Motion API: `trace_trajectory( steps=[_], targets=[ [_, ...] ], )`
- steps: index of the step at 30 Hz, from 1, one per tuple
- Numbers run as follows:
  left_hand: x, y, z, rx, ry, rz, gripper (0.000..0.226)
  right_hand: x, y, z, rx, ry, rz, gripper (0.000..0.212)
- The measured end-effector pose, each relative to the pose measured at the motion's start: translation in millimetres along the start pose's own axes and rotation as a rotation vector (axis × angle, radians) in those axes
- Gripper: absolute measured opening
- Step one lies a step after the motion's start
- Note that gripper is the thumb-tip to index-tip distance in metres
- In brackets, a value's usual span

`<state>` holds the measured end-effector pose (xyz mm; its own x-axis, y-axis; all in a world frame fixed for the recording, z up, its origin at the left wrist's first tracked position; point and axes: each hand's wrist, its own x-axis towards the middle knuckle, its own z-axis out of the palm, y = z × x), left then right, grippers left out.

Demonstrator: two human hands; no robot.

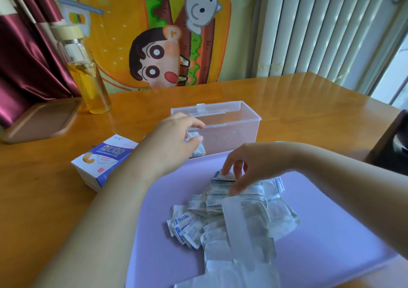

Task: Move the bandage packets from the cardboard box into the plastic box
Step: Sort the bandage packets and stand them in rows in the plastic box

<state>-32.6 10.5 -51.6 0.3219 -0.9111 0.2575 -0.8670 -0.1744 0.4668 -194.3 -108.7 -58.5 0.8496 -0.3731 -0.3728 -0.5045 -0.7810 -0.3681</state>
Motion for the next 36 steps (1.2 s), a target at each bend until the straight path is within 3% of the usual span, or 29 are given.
trace_trajectory(
  steps=[8,15,19,24,26,29,33,36],
  targets=[
    [-17,2,9,-0.089,-0.105,-0.061,0.024,4,0,-2,0.022,0.042,-0.039,0.020],
    [-35,-3,17,-0.119,-0.147,-0.132,0.025,9,-10,-6,-0.120,-0.027,-0.042,0.040],
    [-35,-3,18,-0.200,-0.130,-0.184,0.023,16,-6,-9,-0.160,-0.032,-0.038,0.032],
    [-31,-3,21,-0.310,-0.128,-0.226,0.023,20,5,-9,-0.003,0.002,-0.056,0.021],
    [-29,-6,23,-0.378,-0.124,-0.238,0.021,20,7,-12,0.110,0.097,-0.073,0.020],
    [-29,-10,28,-0.540,-0.096,-0.274,0.021,26,6,-10,0.498,0.218,-0.133,0.021],
    [-32,-3,35,-0.728,-0.068,-0.256,0.017,38,-5,9,1.126,0.062,-0.282,0.023],
    [-33,-1,44,-0.761,-0.024,-0.265,0.015,42,-11,21,1.284,-0.020,-0.333,0.023]
  ],
)
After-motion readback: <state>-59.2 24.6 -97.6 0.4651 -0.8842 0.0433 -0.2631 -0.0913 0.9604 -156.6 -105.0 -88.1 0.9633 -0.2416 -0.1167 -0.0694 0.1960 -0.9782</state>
